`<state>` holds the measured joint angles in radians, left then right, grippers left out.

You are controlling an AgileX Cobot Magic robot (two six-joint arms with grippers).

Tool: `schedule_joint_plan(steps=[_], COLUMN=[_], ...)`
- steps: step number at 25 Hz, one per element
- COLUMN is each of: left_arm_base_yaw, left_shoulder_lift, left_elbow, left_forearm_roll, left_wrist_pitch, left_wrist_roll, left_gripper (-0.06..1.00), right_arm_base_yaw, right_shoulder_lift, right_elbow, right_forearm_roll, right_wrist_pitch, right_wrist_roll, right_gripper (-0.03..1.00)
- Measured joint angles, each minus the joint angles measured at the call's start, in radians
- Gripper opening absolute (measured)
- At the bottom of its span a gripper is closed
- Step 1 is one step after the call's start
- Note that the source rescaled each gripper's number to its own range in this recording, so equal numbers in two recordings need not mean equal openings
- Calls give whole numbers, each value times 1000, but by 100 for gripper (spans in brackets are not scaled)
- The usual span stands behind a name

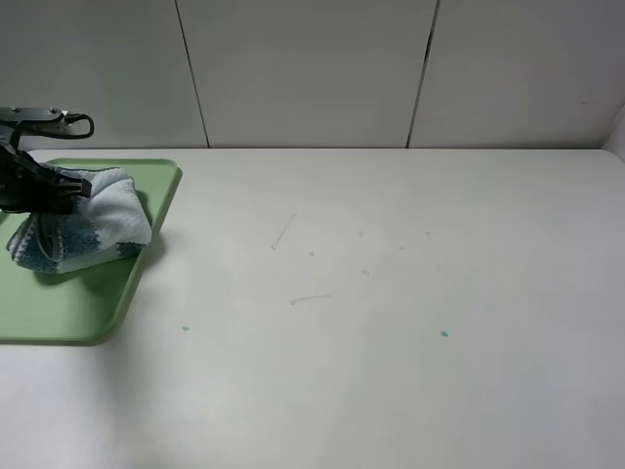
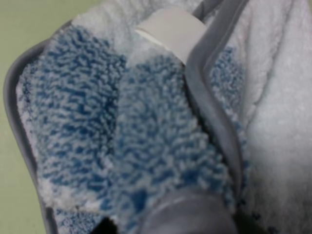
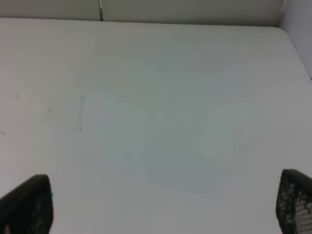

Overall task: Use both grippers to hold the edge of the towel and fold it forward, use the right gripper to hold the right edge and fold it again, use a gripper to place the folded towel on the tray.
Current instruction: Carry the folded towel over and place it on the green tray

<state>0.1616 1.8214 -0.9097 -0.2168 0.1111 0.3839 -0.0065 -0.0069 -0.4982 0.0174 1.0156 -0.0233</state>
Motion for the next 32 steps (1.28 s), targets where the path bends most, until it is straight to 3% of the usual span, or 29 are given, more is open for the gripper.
schedule_joint_plan(steps=[7,9,10,13,14,16,20,32], left_arm_base_yaw=[0,0,0,0,1,3,3,3], left_shoulder_lift=[0,0,0,0,0,0,-6,-251], left_elbow=[0,0,0,0,0,0,0,2], left_forearm_roll=[0,0,0,0,0,0,0,0], left_wrist_pitch=[-7,-9,-12,-14,-15,-15,-7,160], left_wrist_roll=[-18,-24,-27,-31,-31,-32,-32,-32], left_gripper=[16,23,32,75,85,94,99,100], right_arm_base_yaw=[0,0,0,0,0,0,0,0], right_shoulder_lift=[0,0,0,0,0,0,0,0], right_elbow=[0,0,0,0,0,0,0,0], right_forearm_roll=[0,0,0,0,0,0,0,0], right_wrist_pitch=[0,0,0,0,0,0,0,0], right_wrist_roll=[0,0,0,0,0,0,0,0], right_gripper=[100,100,100,100,100,100,100,100])
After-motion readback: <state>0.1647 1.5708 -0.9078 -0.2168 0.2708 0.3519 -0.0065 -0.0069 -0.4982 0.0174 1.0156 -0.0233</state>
